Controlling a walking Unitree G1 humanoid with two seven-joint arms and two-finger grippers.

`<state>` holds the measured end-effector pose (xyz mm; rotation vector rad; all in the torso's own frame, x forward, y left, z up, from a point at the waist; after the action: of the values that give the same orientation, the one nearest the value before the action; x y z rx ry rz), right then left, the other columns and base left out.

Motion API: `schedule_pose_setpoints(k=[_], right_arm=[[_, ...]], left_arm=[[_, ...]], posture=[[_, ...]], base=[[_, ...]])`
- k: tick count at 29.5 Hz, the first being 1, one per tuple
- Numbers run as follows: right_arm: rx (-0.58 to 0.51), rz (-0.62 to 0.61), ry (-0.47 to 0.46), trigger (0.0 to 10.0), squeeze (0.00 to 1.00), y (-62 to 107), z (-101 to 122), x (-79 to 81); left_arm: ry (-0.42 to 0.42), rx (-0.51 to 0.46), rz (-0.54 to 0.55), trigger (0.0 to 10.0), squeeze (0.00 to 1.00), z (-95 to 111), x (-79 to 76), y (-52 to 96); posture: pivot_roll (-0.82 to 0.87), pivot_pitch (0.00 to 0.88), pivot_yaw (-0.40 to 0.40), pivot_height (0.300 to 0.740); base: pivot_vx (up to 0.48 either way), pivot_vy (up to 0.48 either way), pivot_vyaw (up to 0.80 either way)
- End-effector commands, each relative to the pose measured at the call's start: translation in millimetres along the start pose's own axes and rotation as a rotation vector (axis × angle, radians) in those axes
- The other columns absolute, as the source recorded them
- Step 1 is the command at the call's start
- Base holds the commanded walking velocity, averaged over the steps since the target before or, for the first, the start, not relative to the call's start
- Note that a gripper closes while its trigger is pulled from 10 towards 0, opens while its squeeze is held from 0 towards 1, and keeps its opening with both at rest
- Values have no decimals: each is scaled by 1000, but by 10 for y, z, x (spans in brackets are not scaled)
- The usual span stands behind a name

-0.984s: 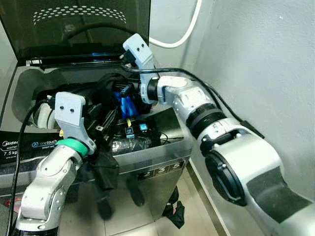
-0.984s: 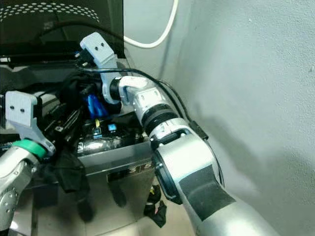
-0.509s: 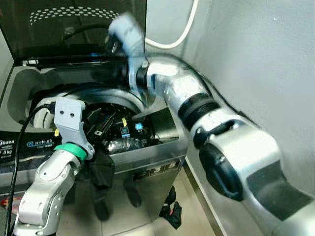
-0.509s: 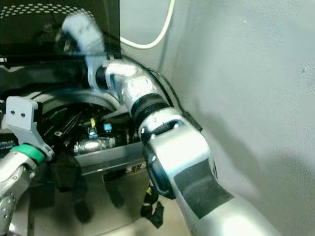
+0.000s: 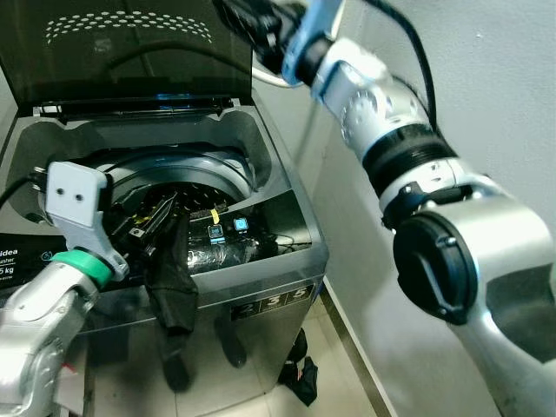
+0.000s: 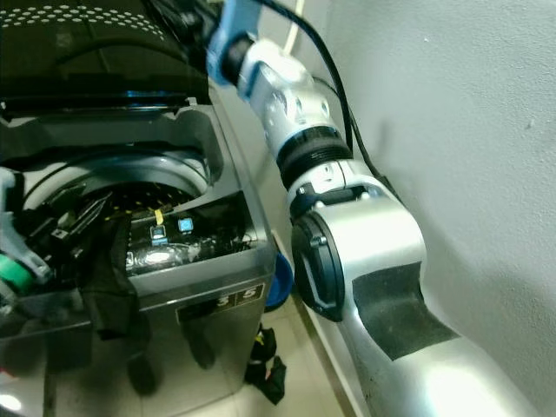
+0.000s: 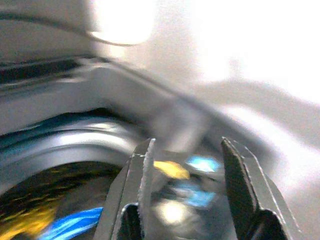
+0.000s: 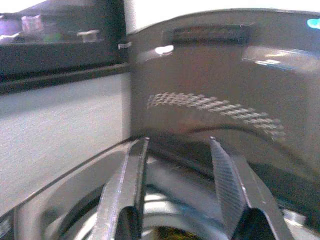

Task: Clothes washing

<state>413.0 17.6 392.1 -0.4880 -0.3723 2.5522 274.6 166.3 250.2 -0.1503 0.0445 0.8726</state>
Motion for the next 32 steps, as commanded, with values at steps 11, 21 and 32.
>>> schedule_pose_setpoints(k=[11,21,32], right_arm=[[37,39,-4,10000,0,301,-262,-85],[82,232,22,10000,0,567,-371,26],[76,243,18,10000,0,524,-362,80]], left_arm=[[9,319,-235,10000,0,-407,-474,94],[-145,562,-69,10000,0,-385,-45,449],[-223,773,122,10000,0,-500,301,766]], posture=[[114,5,-47,740],[98,13,-51,740],[104,13,-61,740]], base=[[0,0,0],[0,0,0],[0,0,0]])
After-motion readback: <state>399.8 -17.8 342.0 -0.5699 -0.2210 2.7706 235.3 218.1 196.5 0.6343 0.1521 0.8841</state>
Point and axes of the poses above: a point about 5 cm out from each wrist's last joint towards the gripper, its own y axis pointing back from the gripper into the wrist, its own z axis along the axis of the wrist's last joint, x = y × z, the point moved 5 cm from there along -y, pointing out of the wrist towards the gripper, and after that the axes turned 12 degrees about y, right-handed, at the moved point
